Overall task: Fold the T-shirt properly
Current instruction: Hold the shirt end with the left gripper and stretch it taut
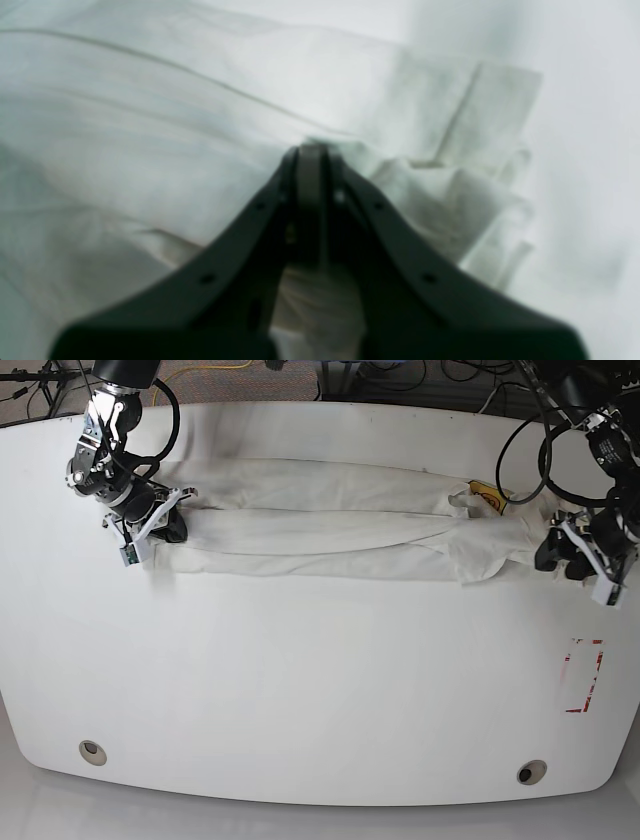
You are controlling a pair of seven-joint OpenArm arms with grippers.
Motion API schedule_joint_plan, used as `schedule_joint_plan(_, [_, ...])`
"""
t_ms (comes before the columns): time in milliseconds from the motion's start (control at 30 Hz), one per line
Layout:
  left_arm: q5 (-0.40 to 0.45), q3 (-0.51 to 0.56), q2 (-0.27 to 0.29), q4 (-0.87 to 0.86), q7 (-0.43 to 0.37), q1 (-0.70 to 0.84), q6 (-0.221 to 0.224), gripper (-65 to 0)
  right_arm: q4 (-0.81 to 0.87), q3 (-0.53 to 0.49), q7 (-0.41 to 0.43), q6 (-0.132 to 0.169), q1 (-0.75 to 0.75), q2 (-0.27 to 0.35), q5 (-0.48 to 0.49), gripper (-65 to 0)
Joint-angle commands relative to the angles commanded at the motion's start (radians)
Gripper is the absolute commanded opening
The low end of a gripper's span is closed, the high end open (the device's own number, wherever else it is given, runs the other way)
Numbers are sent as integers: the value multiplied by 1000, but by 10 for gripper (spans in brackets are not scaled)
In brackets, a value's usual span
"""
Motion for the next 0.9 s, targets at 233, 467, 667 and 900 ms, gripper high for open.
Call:
schedule_joint_plan(233, [124,63,43,-8,-56,38,0,-389,0,0,0,0,-2,-2,0,-623])
schedule_joint_plan(467, [281,64,54,-120,-113,44,0,-393,0,0,0,0,-2,-3,0,-623])
schedule_joint_plan(667, [364,9,21,-249,-166,40,0,-393,0,0,0,0,-3,-3,0,-623])
schedule_joint_plan(900, [358,6,-32,-345,-213,26,0,-392,0,0,0,0,-5,-3,0,-623])
